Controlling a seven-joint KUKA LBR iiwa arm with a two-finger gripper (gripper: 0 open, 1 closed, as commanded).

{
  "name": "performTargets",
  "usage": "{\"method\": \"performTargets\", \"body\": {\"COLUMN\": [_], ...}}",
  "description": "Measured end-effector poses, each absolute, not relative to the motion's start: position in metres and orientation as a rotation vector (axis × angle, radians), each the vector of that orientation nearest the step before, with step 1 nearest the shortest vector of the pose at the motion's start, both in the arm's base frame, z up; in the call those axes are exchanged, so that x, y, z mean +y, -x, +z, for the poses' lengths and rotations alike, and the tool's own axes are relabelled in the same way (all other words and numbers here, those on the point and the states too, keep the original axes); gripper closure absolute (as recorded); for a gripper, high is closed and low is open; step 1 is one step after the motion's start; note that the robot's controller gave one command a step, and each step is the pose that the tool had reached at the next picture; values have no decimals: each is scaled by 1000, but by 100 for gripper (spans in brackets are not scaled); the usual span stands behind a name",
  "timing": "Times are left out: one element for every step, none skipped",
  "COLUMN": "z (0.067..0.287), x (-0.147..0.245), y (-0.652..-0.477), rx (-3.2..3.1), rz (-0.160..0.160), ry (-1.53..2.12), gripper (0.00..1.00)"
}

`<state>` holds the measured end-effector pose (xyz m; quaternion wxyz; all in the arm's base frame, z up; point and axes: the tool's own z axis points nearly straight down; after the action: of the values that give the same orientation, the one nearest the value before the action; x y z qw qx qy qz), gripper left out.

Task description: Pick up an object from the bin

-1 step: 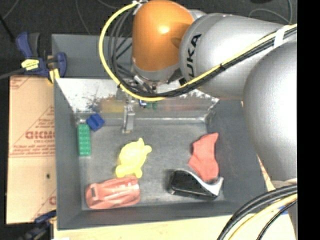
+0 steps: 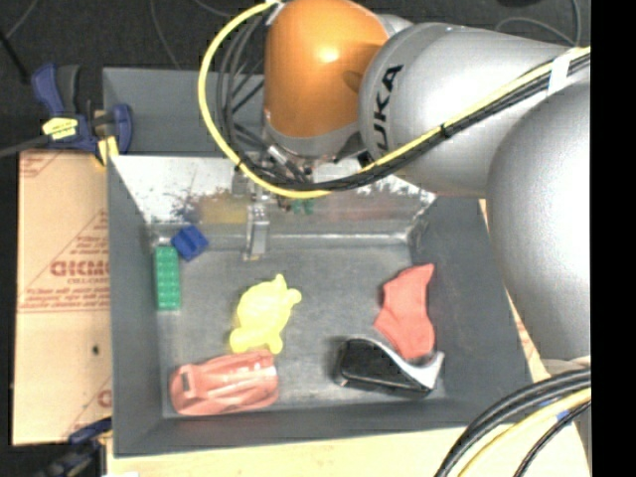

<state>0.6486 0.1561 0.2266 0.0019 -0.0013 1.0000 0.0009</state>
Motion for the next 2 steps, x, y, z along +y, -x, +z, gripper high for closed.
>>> {"method": "performTargets", "body": {"z": [199,183], "x": [151,125], "y": [-640,-590], "rx": [3131,3116], "rz": [2,1], "ry": [109,379], "gripper": [0,0]}}
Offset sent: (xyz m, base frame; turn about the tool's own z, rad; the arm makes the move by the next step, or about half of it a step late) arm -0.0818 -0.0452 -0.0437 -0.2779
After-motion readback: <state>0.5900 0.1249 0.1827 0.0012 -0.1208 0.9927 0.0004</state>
